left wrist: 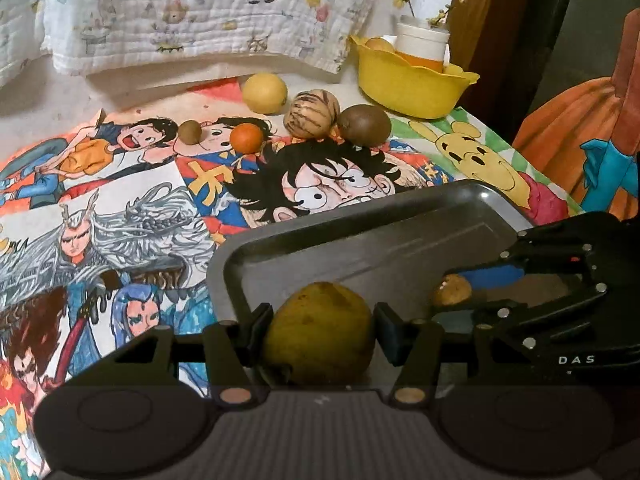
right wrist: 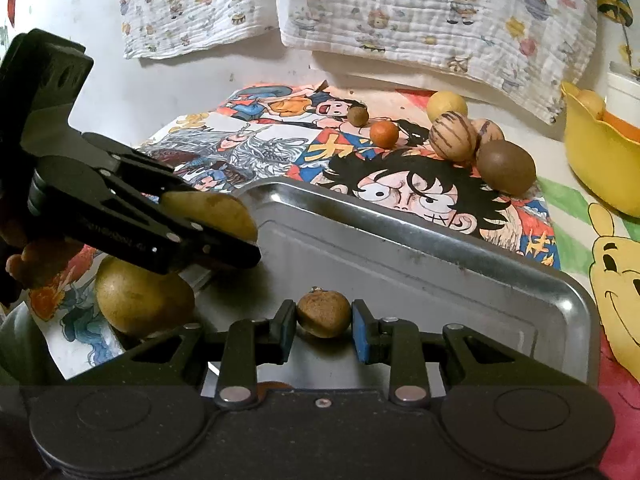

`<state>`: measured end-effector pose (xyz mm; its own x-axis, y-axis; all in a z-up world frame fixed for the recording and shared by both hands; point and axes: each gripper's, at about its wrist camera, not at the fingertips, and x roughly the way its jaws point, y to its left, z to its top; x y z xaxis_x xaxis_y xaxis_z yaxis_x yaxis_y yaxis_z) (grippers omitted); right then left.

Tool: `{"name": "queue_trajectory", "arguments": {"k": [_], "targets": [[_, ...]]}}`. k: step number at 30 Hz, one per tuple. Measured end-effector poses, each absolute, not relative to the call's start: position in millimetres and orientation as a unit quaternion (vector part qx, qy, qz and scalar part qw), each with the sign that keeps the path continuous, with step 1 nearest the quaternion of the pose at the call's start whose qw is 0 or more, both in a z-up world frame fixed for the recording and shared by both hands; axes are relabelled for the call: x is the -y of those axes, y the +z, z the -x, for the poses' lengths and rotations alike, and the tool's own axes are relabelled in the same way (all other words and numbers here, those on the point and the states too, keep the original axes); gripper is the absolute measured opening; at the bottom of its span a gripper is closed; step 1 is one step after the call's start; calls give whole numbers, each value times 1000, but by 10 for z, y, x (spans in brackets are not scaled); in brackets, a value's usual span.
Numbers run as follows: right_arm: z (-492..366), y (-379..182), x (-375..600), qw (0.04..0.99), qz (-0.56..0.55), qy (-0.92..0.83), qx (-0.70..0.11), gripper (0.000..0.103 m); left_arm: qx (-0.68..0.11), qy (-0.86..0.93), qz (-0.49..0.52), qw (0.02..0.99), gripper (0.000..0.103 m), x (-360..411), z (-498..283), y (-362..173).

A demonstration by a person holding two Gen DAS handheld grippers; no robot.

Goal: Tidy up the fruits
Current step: 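Carry both fruits over the tray and open the right tool to drop the brown fruit, then lower the pear into the tray beside the first pear and open the left tool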

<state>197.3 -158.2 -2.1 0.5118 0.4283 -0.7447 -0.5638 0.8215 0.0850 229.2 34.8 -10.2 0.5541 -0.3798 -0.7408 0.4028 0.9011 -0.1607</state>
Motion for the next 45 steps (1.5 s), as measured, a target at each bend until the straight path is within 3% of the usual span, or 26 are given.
{"name": "queue_trajectory", "arguments": {"k": [8,12,20,27,45], "targets": [[-1946,-11,1613,867,69,282,-404,36,-421,-208,-6,883,62,-357,-2257,-73],[-1927,-1,1667,870,42,278,-406,56,-409,-192,-3,892,74,-360,-2196,9],[-1796,89,1740,876,16,283,-391,80,-374,-167,-16,912,96,-302,-1922,143],[-1565,194,1756,878,33,301,-371,99,-344,-154,-40,926,101,-281,-1594,228],[-1116,269,1862,880,123,278,-364,102,-309,-166,-117,929,102,-394,-851,172]]}}
